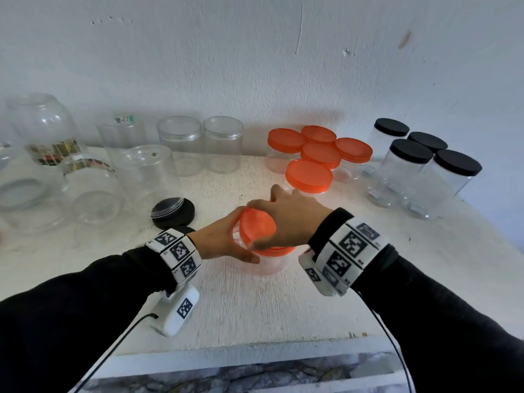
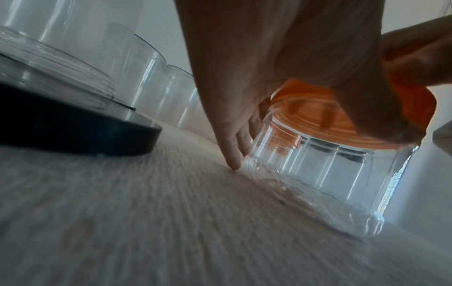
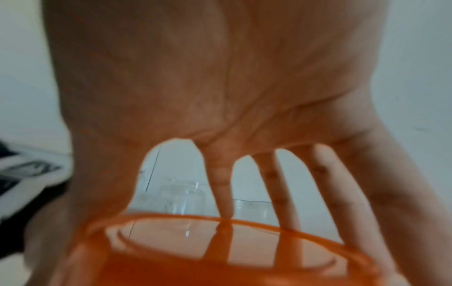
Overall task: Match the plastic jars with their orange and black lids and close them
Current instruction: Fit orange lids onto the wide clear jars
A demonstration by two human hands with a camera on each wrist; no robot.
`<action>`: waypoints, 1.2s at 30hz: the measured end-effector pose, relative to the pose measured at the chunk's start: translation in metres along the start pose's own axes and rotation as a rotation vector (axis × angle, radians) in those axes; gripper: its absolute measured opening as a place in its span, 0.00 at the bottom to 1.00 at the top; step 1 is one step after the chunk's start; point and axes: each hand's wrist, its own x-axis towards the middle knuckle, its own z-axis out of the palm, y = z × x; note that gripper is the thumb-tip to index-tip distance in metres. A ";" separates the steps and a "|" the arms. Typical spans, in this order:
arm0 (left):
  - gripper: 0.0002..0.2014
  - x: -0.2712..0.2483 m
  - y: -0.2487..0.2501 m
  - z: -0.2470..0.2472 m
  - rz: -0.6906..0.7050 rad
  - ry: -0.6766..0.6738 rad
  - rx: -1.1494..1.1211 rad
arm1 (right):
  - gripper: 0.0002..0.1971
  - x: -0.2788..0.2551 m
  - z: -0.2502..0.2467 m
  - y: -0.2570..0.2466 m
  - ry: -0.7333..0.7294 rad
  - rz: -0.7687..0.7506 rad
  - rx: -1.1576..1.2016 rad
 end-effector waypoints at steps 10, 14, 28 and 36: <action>0.46 0.001 0.001 0.001 0.012 0.024 0.029 | 0.44 -0.001 -0.003 0.017 -0.110 -0.144 0.168; 0.46 0.000 0.001 0.001 -0.012 0.005 0.002 | 0.42 -0.001 0.005 0.008 0.057 -0.005 0.030; 0.47 0.002 -0.002 0.000 -0.009 0.007 -0.007 | 0.41 0.001 0.007 -0.001 0.112 0.016 -0.040; 0.54 0.003 -0.002 0.000 -0.002 0.021 0.017 | 0.48 0.001 -0.006 0.016 -0.158 -0.176 0.139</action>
